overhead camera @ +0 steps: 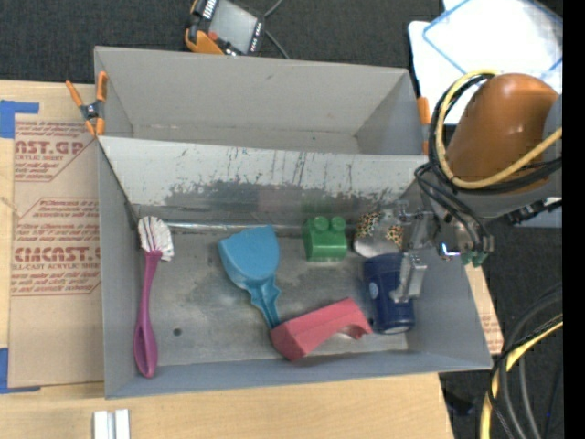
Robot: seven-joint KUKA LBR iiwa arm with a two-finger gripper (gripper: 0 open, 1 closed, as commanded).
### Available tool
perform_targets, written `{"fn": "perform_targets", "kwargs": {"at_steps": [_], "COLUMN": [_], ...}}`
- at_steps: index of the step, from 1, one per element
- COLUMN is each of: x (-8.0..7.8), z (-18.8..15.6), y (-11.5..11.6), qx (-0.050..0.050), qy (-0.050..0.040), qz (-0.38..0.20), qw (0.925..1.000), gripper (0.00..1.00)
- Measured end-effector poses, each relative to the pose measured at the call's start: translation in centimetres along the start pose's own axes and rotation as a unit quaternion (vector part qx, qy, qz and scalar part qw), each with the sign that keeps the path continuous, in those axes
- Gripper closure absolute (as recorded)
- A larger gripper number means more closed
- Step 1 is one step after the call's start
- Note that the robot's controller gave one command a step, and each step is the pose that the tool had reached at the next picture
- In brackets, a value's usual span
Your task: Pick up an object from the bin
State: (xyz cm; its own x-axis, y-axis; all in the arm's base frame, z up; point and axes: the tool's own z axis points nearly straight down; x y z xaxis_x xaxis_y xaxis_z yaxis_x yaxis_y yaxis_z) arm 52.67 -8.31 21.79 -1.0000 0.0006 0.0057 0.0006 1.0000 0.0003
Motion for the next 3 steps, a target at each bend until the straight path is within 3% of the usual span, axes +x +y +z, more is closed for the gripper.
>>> {"fn": "perform_targets", "kwargs": {"at_steps": [1,2,3], "x": [-0.2,1.4,3.9], "z": [-0.4,10.5,6.8], "y": [0.0,5.2,8.0], "qx": [0.000,0.001,0.002], "qy": [-0.0039,-0.0049,-0.0073], "qz": [-0.001,-0.095,-0.127], "qw": [1.0000,0.9955,0.9918], "gripper": [0.00,0.00,0.00]}}
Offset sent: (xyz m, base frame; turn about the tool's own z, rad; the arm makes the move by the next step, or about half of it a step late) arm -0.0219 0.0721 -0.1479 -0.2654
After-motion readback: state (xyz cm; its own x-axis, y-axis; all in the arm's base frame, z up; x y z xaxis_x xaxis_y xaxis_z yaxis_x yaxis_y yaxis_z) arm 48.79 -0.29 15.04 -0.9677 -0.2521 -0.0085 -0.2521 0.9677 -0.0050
